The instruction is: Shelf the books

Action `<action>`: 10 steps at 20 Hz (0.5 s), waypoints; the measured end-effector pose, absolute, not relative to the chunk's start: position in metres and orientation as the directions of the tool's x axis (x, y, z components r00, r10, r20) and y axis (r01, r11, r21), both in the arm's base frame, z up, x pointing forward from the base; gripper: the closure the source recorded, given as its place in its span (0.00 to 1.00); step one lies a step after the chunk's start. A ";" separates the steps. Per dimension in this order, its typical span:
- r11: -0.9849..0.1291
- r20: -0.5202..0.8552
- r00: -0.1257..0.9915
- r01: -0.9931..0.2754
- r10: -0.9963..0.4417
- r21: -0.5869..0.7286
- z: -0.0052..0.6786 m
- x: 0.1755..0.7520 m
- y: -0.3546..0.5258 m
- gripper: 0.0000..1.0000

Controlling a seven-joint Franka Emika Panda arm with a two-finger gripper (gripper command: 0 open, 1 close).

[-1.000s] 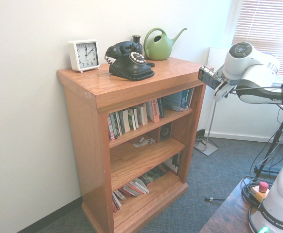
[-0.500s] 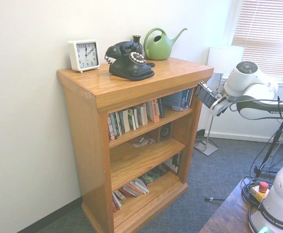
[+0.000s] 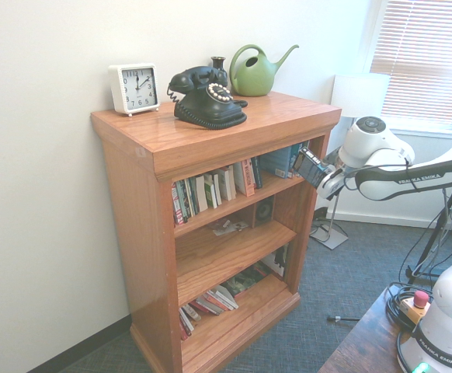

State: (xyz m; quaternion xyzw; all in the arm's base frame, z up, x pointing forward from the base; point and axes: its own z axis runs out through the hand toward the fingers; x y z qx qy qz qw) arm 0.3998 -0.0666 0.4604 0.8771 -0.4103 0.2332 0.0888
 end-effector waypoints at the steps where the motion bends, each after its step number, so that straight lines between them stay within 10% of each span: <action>1: -0.650 0.476 0.558 -0.759 -0.680 -0.040 0.458 0.408 -0.069 1.00; 10: -0.667 0.444 0.584 -0.743 -0.679 -0.042 0.445 0.469 -0.079 1.00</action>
